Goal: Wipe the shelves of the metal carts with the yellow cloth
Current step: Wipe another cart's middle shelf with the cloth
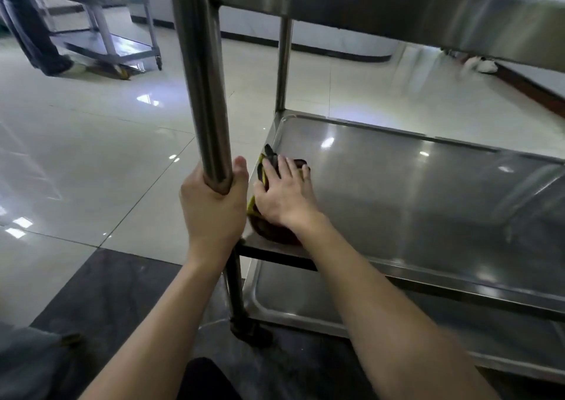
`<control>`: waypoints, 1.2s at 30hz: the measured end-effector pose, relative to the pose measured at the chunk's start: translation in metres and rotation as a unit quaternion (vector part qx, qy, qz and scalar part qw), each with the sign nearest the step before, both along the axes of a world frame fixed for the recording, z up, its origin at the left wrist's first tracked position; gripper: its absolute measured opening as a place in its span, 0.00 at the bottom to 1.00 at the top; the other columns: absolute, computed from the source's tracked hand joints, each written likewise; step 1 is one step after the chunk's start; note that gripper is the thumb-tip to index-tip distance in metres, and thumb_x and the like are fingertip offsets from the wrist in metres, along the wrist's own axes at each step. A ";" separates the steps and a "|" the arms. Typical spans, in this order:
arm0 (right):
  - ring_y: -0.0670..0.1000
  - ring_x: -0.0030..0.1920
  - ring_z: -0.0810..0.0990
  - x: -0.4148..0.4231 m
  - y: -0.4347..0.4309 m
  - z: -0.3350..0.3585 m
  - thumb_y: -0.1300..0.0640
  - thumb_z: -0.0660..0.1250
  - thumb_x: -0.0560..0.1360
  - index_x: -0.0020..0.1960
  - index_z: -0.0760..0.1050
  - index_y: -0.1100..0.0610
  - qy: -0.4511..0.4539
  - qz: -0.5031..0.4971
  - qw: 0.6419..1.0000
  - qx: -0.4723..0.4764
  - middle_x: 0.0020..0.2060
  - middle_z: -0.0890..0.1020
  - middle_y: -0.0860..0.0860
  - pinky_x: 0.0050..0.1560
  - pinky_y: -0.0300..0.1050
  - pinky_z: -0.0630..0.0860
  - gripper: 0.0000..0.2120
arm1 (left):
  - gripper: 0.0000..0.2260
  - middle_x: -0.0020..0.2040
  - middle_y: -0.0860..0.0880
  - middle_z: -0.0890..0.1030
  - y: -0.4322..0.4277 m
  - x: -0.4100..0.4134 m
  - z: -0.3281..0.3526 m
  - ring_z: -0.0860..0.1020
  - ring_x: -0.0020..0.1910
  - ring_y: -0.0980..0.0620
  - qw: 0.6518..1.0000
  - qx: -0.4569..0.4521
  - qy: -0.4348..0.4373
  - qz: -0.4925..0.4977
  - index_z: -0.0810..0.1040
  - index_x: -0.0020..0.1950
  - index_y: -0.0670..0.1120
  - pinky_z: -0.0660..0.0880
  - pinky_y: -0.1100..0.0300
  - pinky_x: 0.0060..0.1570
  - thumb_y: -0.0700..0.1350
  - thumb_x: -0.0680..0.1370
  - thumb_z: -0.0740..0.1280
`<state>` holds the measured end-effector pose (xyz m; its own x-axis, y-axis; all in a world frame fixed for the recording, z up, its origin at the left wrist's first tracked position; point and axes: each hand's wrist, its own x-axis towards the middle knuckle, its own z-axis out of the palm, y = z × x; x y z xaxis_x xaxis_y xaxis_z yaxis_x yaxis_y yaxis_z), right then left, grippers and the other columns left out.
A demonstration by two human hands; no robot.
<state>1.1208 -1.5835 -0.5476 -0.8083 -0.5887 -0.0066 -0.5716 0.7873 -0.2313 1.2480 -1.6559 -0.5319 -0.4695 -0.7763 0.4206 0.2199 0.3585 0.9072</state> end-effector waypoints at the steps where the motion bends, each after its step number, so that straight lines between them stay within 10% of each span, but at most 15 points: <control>1: 0.49 0.86 0.41 0.020 0.020 -0.001 0.39 0.47 0.85 0.87 0.50 0.44 -0.006 0.026 1.000 -0.015 0.87 0.47 0.50 0.84 0.57 0.34 0.32 | 0.24 0.30 0.34 0.69 0.000 0.000 0.000 0.71 0.28 0.33 1.000 -0.004 -0.001 0.002 0.67 0.35 0.42 0.72 0.39 0.29 0.57 0.80 0.69; 7: 0.48 0.86 0.47 -0.035 0.157 0.003 0.33 0.50 0.83 0.86 0.55 0.40 -0.009 -0.077 0.997 0.014 0.87 0.51 0.47 0.85 0.54 0.41 0.32 | 0.24 0.31 0.32 0.69 0.002 0.002 -0.001 0.71 0.28 0.31 1.000 0.001 0.009 -0.012 0.66 0.36 0.43 0.73 0.39 0.29 0.56 0.81 0.71; 12: 0.58 0.85 0.52 -0.147 0.109 0.003 0.35 0.48 0.81 0.85 0.57 0.45 0.023 -0.219 0.974 0.055 0.86 0.55 0.56 0.82 0.65 0.46 0.35 | 0.25 0.31 0.31 0.70 0.001 -0.002 -0.004 0.73 0.29 0.30 1.000 0.002 0.013 -0.010 0.67 0.37 0.38 0.73 0.38 0.29 0.57 0.80 0.70; 19: 0.58 0.86 0.44 -0.005 -0.031 0.003 0.39 0.45 0.84 0.88 0.50 0.49 0.007 -0.050 0.999 0.008 0.87 0.48 0.58 0.82 0.66 0.33 0.34 | 0.27 0.30 0.31 0.71 -0.006 -0.005 -0.006 0.74 0.28 0.31 1.000 -0.013 0.004 0.020 0.68 0.35 0.34 0.73 0.40 0.30 0.56 0.80 0.70; 25: 0.51 0.86 0.47 0.067 0.073 -0.003 0.35 0.46 0.84 0.87 0.54 0.44 0.004 0.067 0.997 -0.031 0.87 0.52 0.54 0.85 0.58 0.39 0.33 | 0.26 0.31 0.31 0.71 -0.002 -0.003 -0.002 0.73 0.27 0.31 1.000 0.004 0.005 0.005 0.67 0.37 0.35 0.73 0.37 0.28 0.54 0.81 0.70; 30: 0.55 0.83 0.61 0.040 0.212 -0.003 0.26 0.44 0.81 0.84 0.64 0.47 0.080 -0.065 0.994 -0.021 0.83 0.65 0.55 0.84 0.60 0.51 0.40 | 0.26 0.32 0.30 0.70 -0.002 -0.004 -0.001 0.73 0.28 0.29 1.000 0.025 -0.002 0.001 0.67 0.41 0.33 0.73 0.37 0.28 0.54 0.80 0.71; 36: 0.50 0.85 0.41 0.047 0.249 0.009 0.30 0.47 0.71 0.87 0.50 0.53 -0.035 -0.012 0.999 -0.008 0.87 0.49 0.56 0.84 0.60 0.38 0.49 | 0.24 0.33 0.30 0.70 -0.004 -0.008 -0.002 0.73 0.29 0.29 1.000 0.026 -0.005 0.016 0.66 0.40 0.36 0.73 0.37 0.29 0.54 0.79 0.71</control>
<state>1.1679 -1.3347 -0.5382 -0.8197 -0.5702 -0.0543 -0.5349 0.7959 -0.2837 1.2402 -1.6599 -0.5338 -0.4490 -0.8113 0.3745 0.1996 0.3175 0.9270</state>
